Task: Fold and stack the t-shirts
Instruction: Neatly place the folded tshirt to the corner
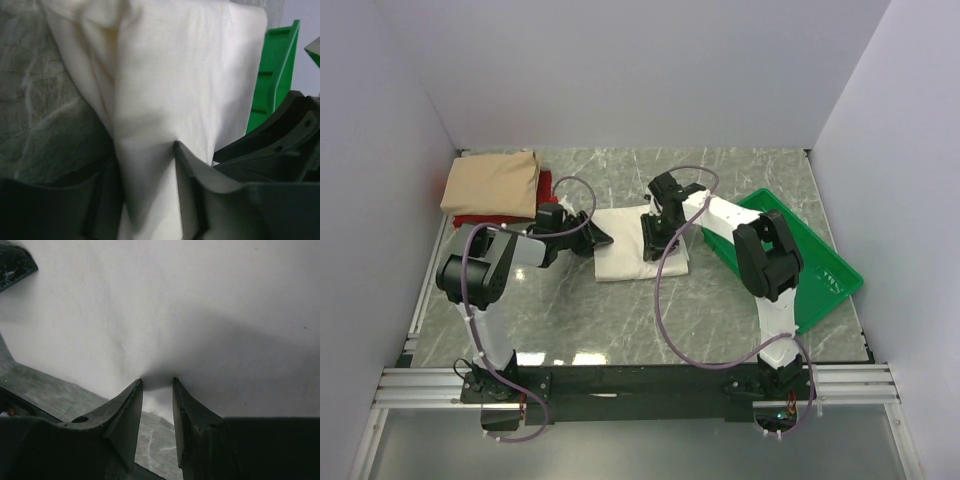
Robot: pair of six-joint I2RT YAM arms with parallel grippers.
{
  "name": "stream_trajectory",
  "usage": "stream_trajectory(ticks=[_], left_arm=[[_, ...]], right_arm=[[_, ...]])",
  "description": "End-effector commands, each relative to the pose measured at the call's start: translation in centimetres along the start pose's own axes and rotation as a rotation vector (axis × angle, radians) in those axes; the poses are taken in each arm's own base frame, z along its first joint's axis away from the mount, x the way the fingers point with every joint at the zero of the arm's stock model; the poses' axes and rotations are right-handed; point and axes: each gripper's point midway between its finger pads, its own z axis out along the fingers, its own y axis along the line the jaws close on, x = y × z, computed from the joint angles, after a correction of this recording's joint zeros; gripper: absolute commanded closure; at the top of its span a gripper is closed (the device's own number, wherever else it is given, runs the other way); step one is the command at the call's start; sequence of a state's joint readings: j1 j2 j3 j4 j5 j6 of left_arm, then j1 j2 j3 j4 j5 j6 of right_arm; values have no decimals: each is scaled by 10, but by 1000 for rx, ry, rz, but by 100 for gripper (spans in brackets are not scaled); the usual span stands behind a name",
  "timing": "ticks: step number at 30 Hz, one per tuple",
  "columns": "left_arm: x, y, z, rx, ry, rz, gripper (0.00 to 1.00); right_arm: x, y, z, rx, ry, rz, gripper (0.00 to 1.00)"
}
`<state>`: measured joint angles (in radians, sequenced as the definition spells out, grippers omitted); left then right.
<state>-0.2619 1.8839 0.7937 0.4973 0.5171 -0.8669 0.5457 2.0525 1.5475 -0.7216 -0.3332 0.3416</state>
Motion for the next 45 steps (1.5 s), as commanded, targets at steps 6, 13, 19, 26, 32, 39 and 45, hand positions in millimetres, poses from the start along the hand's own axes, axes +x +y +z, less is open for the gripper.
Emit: stream_trajectory(ticks=[6, 13, 19, 26, 32, 39, 45], left_arm=[[11, 40, 5, -271, 76, -13, 100], [-38, 62, -33, -672, 79, 163, 100], [-82, 56, -63, -867, 36, 343, 100], [-95, 59, -63, -1042, 91, 507, 100], [-102, 52, -55, -1088, 106, 565, 100], [-146, 21, -59, -1099, 71, 694, 100], [-181, 11, -70, -1117, 52, 743, 100]], right_arm=[[5, -2, 7, 2, 2, -27, 62], [2, -1, -14, 30, -28, -26, 63], [3, 4, -28, 28, -44, -26, 63], [6, 4, -33, 24, -51, -36, 63], [10, 0, -32, 34, -47, -38, 63], [15, -3, -33, 39, -44, -32, 63], [22, -5, -29, 38, -31, -26, 63]])
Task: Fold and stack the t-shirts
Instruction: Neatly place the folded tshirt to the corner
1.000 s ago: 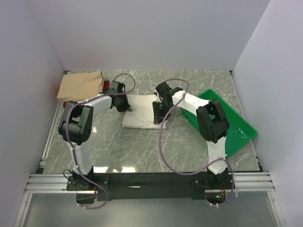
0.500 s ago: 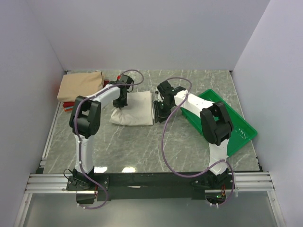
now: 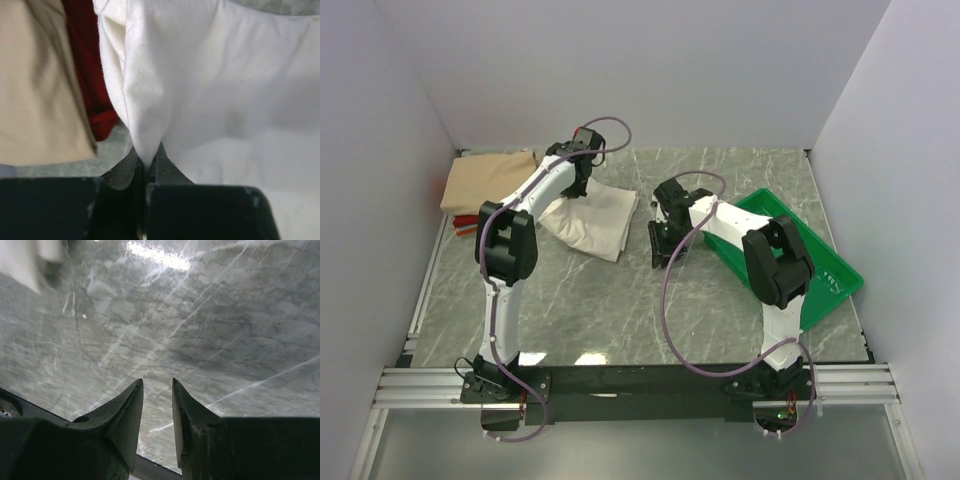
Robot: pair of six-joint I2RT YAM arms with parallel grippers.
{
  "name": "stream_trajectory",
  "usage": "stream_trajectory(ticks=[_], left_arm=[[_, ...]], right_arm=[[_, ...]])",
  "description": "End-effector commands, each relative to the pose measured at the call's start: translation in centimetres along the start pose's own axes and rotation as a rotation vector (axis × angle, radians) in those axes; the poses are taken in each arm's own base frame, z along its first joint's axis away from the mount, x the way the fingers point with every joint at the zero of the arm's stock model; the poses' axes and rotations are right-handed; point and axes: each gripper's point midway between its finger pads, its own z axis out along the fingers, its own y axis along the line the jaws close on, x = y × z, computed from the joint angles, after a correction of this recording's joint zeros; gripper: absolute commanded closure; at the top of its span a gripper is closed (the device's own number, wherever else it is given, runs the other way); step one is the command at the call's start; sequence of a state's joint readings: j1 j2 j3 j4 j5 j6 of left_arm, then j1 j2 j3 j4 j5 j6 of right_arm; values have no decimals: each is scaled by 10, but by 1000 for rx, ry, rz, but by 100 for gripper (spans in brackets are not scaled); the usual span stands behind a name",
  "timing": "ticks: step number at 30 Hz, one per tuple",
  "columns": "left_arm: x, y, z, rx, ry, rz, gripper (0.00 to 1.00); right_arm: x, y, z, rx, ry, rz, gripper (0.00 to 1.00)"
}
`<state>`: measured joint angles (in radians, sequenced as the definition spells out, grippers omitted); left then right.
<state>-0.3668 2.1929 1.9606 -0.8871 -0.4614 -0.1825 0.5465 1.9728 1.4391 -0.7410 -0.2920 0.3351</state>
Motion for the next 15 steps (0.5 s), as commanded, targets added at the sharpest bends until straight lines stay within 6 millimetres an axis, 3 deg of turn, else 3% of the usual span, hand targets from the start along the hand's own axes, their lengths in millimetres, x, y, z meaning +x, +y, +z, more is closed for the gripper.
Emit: stream_trajectory(ticks=[1, 9, 15], left_arm=[[-19, 35, -8, -58, -22, 42, 100], [-43, 68, -23, -68, -68, 32, 100], [-72, 88, -54, -36, -168, 30, 100]], right_arm=[[-3, 8, -20, -15, -56, -31, 63], [5, 4, -16, -13, -35, -32, 63], [12, 3, -13, -19, -16, -34, 63]])
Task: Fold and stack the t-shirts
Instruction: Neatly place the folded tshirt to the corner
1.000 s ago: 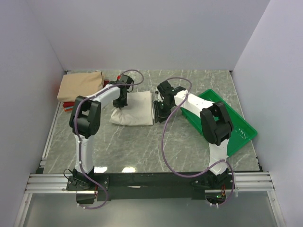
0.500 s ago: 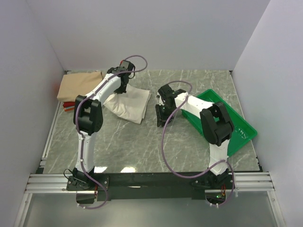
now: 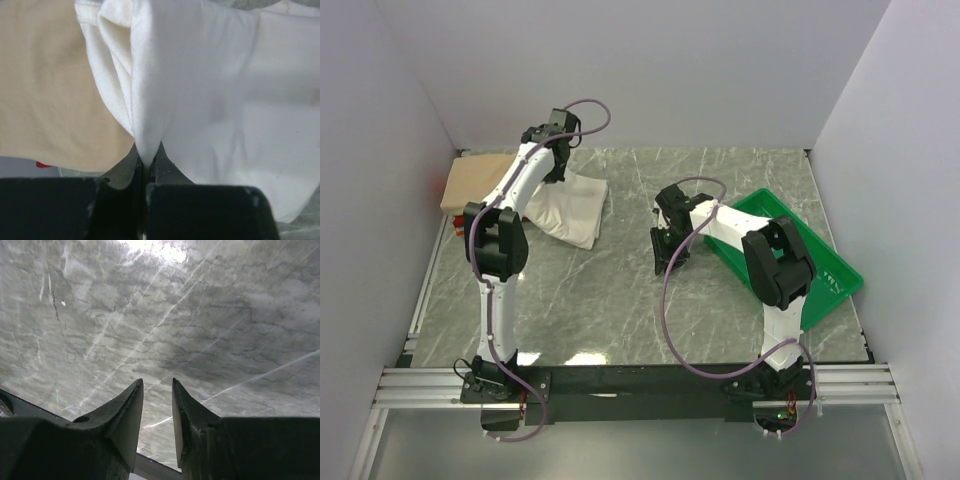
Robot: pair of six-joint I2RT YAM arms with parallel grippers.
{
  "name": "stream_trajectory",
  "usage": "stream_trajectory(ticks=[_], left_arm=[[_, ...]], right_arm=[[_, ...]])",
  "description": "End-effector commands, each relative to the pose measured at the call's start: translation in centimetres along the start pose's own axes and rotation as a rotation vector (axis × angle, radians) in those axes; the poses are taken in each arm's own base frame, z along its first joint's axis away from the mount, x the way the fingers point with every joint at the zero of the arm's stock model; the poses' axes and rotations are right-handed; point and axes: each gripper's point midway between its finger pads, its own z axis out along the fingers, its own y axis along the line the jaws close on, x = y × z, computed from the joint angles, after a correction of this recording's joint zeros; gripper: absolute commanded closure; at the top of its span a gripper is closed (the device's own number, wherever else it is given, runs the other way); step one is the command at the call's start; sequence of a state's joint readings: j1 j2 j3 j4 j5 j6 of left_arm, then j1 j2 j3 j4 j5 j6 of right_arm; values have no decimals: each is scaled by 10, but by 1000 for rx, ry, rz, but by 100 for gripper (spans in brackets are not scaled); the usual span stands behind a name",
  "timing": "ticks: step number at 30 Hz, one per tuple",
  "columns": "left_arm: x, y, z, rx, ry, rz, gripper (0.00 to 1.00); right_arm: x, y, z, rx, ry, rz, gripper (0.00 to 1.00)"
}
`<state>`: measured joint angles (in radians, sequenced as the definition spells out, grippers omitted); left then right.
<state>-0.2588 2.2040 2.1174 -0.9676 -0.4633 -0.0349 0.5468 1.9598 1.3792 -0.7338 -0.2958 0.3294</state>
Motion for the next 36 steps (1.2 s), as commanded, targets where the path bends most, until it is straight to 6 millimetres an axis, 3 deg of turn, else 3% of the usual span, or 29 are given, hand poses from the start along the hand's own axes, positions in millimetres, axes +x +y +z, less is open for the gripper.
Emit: stream_trajectory(ticks=[1, 5, 12, 16, 19, 32, 36], left_arm=[[-46, 26, -49, 29, -162, -11, 100], [-60, 40, -70, 54, -221, -38, 100], [-67, 69, -97, 63, -280, -77, 100], [-79, 88, -130, 72, -363, -120, 100], [-83, 99, -144, 79, -400, -142, 100], [-87, 137, -152, 104, -449, -219, 100], [-83, 150, -140, 94, -430, -242, 100]], right_arm=[[-3, 10, -18, -29, -49, -36, 64], [-3, 12, -19, -37, -45, -35, 64], [0, 12, -18, -38, -37, -28, 64], [2, 11, -19, -35, -34, -26, 64], [4, 11, -18, -35, -29, -23, 64], [12, 16, -15, -37, -12, -22, 64], [13, 18, -13, -40, -6, -25, 64]])
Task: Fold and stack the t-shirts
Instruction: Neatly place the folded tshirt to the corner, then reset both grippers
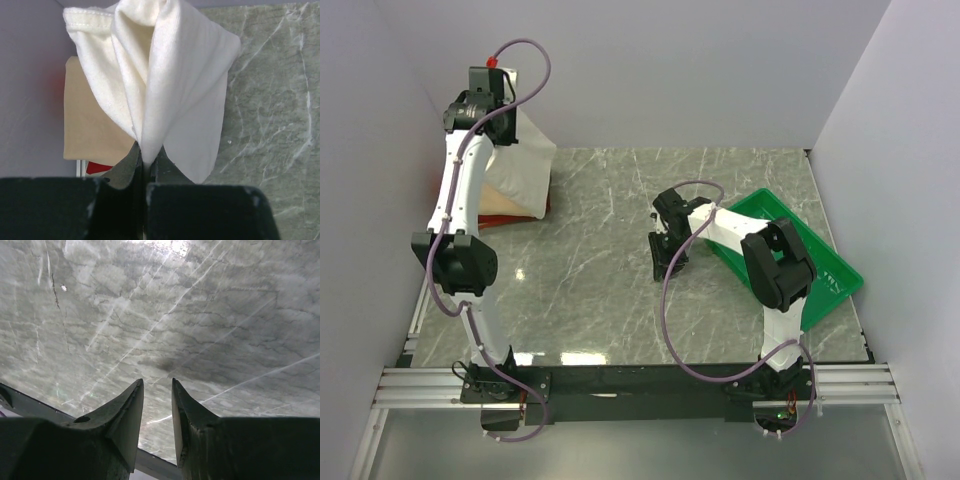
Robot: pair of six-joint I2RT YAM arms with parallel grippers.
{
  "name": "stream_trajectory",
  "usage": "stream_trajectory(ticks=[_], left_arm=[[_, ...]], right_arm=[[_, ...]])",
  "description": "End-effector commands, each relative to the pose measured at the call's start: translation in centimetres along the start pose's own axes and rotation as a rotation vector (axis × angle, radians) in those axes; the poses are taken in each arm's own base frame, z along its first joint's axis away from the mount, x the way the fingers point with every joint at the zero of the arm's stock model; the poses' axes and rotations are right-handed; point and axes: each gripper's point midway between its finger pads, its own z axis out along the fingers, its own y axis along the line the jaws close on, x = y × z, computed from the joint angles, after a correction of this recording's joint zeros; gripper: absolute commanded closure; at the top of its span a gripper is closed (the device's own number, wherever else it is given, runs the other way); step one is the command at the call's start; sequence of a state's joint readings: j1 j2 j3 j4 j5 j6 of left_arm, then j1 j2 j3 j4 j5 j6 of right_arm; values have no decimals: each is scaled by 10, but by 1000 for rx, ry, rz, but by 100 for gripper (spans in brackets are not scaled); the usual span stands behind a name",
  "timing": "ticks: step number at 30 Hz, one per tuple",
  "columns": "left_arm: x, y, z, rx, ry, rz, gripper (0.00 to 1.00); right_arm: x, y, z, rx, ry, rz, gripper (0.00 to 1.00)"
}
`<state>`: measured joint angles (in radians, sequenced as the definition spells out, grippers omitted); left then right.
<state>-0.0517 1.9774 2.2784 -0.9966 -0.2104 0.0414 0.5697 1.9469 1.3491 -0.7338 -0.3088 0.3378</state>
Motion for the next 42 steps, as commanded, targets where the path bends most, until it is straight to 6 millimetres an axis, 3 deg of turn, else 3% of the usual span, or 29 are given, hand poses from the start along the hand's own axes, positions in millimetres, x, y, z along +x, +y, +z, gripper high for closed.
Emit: stream_trajectory(ticks=[1, 5, 6, 14, 18, 23, 24, 25, 26, 27, 28, 29, 35, 37, 38, 39, 42], left_arm=[[-38, 21, -31, -8, -143, -42, 100], [-30, 25, -16, -13, -115, -43, 100], [-23, 41, -7, -38, -91, -59, 100], [5, 74, 41, -45, -9, -113, 100], [27, 108, 70, -88, 38, -169, 100], [39, 142, 94, -145, 50, -238, 100], [42, 153, 99, -184, 52, -294, 97], [45, 159, 99, -210, 59, -309, 72], [49, 166, 100, -233, 65, -332, 55], [50, 175, 98, -281, 65, -345, 36], [52, 178, 97, -300, 67, -358, 6], [52, 180, 95, -313, 64, -365, 1], [39, 179, 67, -365, 20, -443, 0], [30, 171, 50, -376, -20, -452, 1], [34, 165, 48, -379, -13, -460, 0], [22, 158, 31, -371, -53, -462, 0], [13, 138, 7, -325, -92, -484, 0]], right_arm=[[0, 13, -16, -29, -34, -18, 64], [0, 15, -18, -29, -37, -21, 64], [0, 15, -18, -29, -38, -20, 64], [4, 16, -20, -31, -35, -19, 64], [6, 15, -21, -29, -34, -19, 64], [9, 14, -22, -23, -30, -21, 64], [9, 14, -22, -23, -30, -23, 64], [9, 15, -23, -24, -33, -24, 64], [9, 14, -24, -22, -32, -25, 63], [8, 15, -26, -22, -37, -25, 63], [8, 15, -27, -21, -40, -24, 63], [6, 17, -32, -24, -55, -29, 63], [-6, 24, -54, -25, -135, -36, 62], [-11, 27, -65, -27, -170, -42, 62], [-14, 27, -72, -19, -194, -44, 62], [-16, 28, -76, -18, -211, -46, 62], [-22, 28, -90, 2, -265, -49, 62]])
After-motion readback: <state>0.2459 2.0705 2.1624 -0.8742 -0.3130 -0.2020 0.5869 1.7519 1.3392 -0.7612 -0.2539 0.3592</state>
